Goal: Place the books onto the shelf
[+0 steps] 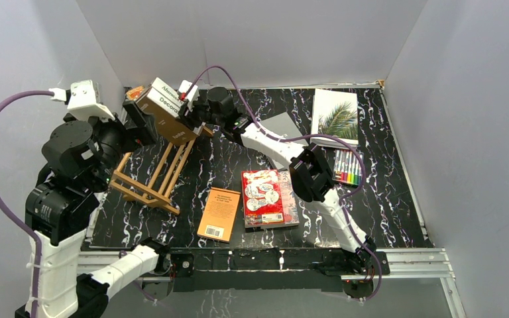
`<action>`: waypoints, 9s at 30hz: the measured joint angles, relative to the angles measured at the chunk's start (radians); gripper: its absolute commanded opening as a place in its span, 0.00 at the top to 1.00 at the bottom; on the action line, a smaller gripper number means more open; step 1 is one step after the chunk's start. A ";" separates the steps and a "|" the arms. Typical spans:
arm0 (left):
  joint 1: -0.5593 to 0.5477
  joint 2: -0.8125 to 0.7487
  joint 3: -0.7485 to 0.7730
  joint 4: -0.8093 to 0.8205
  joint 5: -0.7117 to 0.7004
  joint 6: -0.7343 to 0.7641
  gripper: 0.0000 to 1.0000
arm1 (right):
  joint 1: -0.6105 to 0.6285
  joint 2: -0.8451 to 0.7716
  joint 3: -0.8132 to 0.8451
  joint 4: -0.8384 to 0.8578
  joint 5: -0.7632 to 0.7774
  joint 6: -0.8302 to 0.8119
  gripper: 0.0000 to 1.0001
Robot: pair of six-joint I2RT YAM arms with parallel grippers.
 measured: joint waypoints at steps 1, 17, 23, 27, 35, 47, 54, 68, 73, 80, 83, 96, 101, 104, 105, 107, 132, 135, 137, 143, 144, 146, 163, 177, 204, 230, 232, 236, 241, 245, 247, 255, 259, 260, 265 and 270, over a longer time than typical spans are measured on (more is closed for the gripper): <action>0.000 0.002 -0.005 -0.002 0.000 0.000 0.06 | 0.000 0.000 0.000 0.000 0.007 0.000 0.43; 0.000 0.025 -0.026 -0.016 0.029 -0.002 0.06 | 0.014 -0.173 -0.240 0.032 0.028 0.128 0.35; 0.000 0.025 -0.023 -0.040 0.063 -0.014 0.05 | 0.019 -0.367 -0.386 0.043 0.075 0.243 0.33; 0.000 0.023 -0.030 -0.039 0.137 -0.023 0.04 | 0.019 -0.550 -0.565 0.024 0.160 0.305 0.25; 0.001 -0.040 -0.323 0.095 0.415 -0.064 0.06 | -0.080 -0.890 -0.952 -0.130 0.293 0.513 0.24; 0.000 0.155 -0.520 0.397 0.800 -0.236 0.07 | -0.508 -1.153 -1.330 -0.335 0.272 0.775 0.15; 0.000 0.150 -0.636 0.557 0.885 -0.307 0.08 | -0.888 -1.168 -1.337 -0.385 0.164 0.767 0.13; -0.076 0.228 -0.752 0.724 0.983 -0.354 0.08 | -1.242 -1.059 -1.344 -0.321 0.018 0.765 0.10; -0.114 0.265 -0.742 0.740 0.999 -0.378 0.09 | -1.271 -0.901 -1.305 -0.266 -0.093 0.752 0.08; -0.207 0.312 -0.665 0.754 0.988 -0.385 0.09 | -1.236 -0.721 -1.221 -0.196 -0.125 0.756 0.06; -0.221 0.336 -0.642 0.763 0.965 -0.388 0.09 | -1.198 -0.668 -1.164 -0.197 -0.060 0.743 0.06; -0.286 0.517 -0.584 0.747 0.862 -0.372 0.09 | -1.110 -0.541 -1.076 -0.146 0.087 0.679 0.06; -0.292 0.661 -0.364 0.698 0.762 -0.305 0.09 | -1.108 -0.496 -1.050 -0.148 0.034 0.661 0.06; -0.293 0.769 -0.219 0.700 0.699 -0.271 0.10 | -1.108 -0.495 -1.050 -0.150 0.013 0.655 0.06; -0.294 0.809 -0.173 0.700 0.678 -0.263 0.09 | -1.108 -0.495 -1.050 -0.151 0.006 0.654 0.06; -0.294 0.889 -0.088 0.700 0.643 -0.252 0.10 | -1.108 -0.496 -1.050 -0.151 -0.002 0.653 0.07; -0.294 1.654 0.470 0.840 0.611 -0.482 0.39 | -1.106 -0.515 -1.092 -0.132 0.022 0.661 0.16; -0.293 1.673 0.484 0.859 0.618 -0.510 0.44 | -1.107 -0.517 -1.102 -0.117 0.010 0.665 0.16; -0.292 1.687 0.497 0.864 0.628 -0.527 0.52 | -1.108 -0.517 -1.102 -0.114 0.001 0.666 0.17; -0.287 1.734 0.521 0.900 0.680 -0.579 0.64 | -1.108 -0.517 -1.112 -0.102 -0.031 0.666 0.17; -0.284 1.737 0.522 0.908 0.693 -0.585 0.67 | -1.108 -0.517 -1.114 -0.099 -0.036 0.667 0.17; -0.278 1.743 0.523 0.916 0.718 -0.602 0.70 | -1.108 -0.517 -1.116 -0.094 -0.049 0.668 0.17; -0.240 1.760 0.509 0.973 0.876 -0.656 1.00 | -1.108 -0.533 -1.142 -0.079 -0.067 0.679 0.18; -0.244 1.760 0.478 1.130 1.004 -0.769 1.00 | -1.107 -0.805 -1.234 -0.087 0.116 0.720 0.15; -0.188 1.074 -0.262 1.073 0.951 -0.678 1.00 | -1.106 -1.116 -1.382 -0.277 -0.036 0.771 0.12; -0.132 0.849 -0.647 0.976 0.838 -0.562 1.00 | -0.943 -1.004 -1.650 -0.013 -0.293 0.942 0.01; -0.132 0.842 -0.671 0.992 0.839 -0.564 1.00 | -0.920 -0.985 -1.651 0.018 -0.306 0.949 0.02; -0.132 0.828 -0.703 1.023 0.839 -0.575 1.00 | -0.896 -0.901 -1.722 0.222 -0.393 1.008 0.09; -0.135 0.793 -0.739 1.019 0.830 -0.575 1.00 | -0.883 -0.872 -1.781 0.413 -0.450 1.059 0.38; -0.138 0.746 -0.779 1.005 0.818 -0.566 1.00 | -0.887 -0.844 -1.818 0.602 -0.488 1.131 0.50; -0.138 0.732 -0.786 0.993 0.812 -0.555 1.00 | -0.880 -0.850 -1.844 0.665 -0.483 1.167 0.50; -0.137 0.671 -0.813 0.958 0.821 -0.497 1.00 | -0.853 -0.989 -1.868 0.703 -0.478 1.212 0.31; -0.137 0.672 -0.813 0.950 0.849 -0.479 1.00 | -0.839 -1.047 -1.868 0.702 -0.523 1.205 0.29; -0.137 0.672 -0.813 0.950 0.856 -0.476 1.00 | -0.835 -1.056 -1.868 0.698 -0.534 1.205 0.29; -0.137 0.672 -0.813 0.950 0.893 -0.453 1.00 | -0.806 -1.095 -1.865 0.631 -0.560 1.187 0.37; -0.137 0.669 -0.818 0.953 0.917 -0.425 0.96 | -0.792 -1.142 -1.859 0.481 -0.542 1.145 0.56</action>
